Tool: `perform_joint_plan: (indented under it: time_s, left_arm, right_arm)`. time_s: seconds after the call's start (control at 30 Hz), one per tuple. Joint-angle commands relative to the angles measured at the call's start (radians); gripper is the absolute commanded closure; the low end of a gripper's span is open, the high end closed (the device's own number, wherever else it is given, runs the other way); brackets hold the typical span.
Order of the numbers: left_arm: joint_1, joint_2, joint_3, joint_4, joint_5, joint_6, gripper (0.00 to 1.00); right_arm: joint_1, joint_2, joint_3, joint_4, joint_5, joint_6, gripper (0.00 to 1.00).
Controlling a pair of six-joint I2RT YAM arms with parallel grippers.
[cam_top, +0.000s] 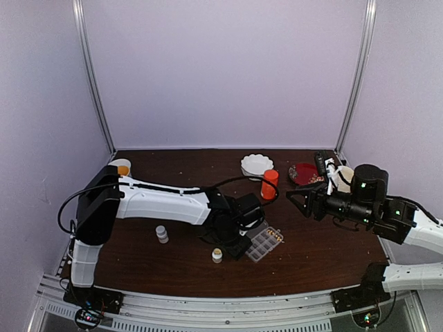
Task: Sort the pills into containers
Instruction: Pick up the lid of the pill bottle from the center of the board.
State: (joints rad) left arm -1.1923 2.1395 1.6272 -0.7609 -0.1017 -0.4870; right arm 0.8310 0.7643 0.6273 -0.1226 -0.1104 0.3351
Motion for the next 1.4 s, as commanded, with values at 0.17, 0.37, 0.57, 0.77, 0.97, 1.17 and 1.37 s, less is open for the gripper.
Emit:
perform_joint_plan:
  time_s: [0.17,0.37,0.57,0.77,0.97,1.17,1.37]
  left_arm:
    - [-0.003,0.044,0.016,-0.015,-0.009,-0.01,0.53]
    - [-0.003,0.06,0.016,-0.023,-0.01,-0.013,0.58]
    - [-0.003,0.047,0.043,-0.07,-0.038,-0.013,0.74]
    - [-0.003,-0.046,0.042,-0.075,-0.041,-0.013,0.75]
    - [-0.003,-0.214,0.042,-0.076,-0.032,-0.025,0.75]
    - [0.02,-0.4,-0.021,0.038,0.128,-0.059,0.74]
    - [0.065,-0.566,-0.132,0.219,0.421,-0.158,0.73]
  right_arm:
    - [0.004,-0.005,-0.001,0.011,0.02,-0.012,0.46]
    - [0.004,-0.003,-0.004,0.013,0.017,-0.008,0.47]
    - [0.004,-0.006,-0.01,0.013,0.02,-0.008,0.47]
    - [0.004,-0.013,-0.016,0.015,0.017,-0.008,0.47]
    - [0.067,0.011,0.012,0.021,-0.003,-0.07,0.46]
    - [0.213,0.035,0.02,0.1,0.012,-0.215,0.41]
    - [0.388,-0.003,-0.05,0.266,0.08,-0.59,0.42]
